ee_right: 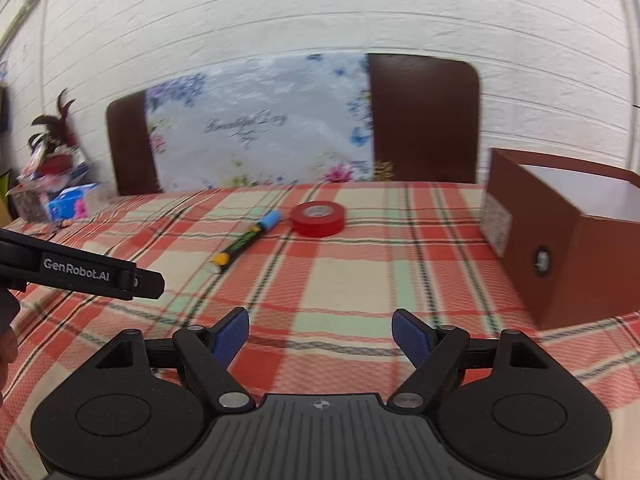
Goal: Organize objects
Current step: 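Withdraw both tools from the brown box back over the table, then lower the right tool toward the blue-capped marker beside the red tape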
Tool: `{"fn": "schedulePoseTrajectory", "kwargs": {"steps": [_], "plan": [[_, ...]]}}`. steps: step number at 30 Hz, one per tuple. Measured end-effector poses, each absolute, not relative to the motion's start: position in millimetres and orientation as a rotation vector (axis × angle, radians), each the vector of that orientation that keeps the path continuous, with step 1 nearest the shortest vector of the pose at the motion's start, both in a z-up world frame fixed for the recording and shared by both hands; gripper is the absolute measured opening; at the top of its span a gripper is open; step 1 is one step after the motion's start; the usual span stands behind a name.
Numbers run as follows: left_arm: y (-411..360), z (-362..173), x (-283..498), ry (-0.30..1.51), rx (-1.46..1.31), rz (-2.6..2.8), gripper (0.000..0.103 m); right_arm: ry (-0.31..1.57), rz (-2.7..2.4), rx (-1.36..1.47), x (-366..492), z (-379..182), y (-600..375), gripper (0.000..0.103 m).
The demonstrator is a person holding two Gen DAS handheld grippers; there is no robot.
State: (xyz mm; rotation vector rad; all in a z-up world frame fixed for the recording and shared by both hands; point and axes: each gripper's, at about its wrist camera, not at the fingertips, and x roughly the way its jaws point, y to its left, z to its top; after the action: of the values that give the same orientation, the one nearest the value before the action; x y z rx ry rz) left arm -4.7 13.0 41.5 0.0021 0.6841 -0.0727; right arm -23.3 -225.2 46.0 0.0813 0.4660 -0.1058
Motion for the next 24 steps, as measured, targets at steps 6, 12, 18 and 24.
{"fn": "schedulePoseTrajectory", "kwargs": {"steps": [6, 12, 18, 24], "plan": [[51, 37, -6, 0.695, -0.062, 0.000, 0.088, 0.491, -0.034, 0.043, -5, 44, -198, 0.078], [67, 34, -5, 0.696, -0.096, 0.026, 0.089, 0.513, -0.014, 0.028, 2, 41, -188, 0.078], [67, 32, -2, 0.698, -0.099, 0.019, 0.089, 0.528, -0.023, 0.042, 6, 38, -193, 0.078], [66, 30, 0, 0.701, -0.094, 0.012, 0.090, 0.541, -0.024, 0.048, 9, 35, -195, 0.078]]}}
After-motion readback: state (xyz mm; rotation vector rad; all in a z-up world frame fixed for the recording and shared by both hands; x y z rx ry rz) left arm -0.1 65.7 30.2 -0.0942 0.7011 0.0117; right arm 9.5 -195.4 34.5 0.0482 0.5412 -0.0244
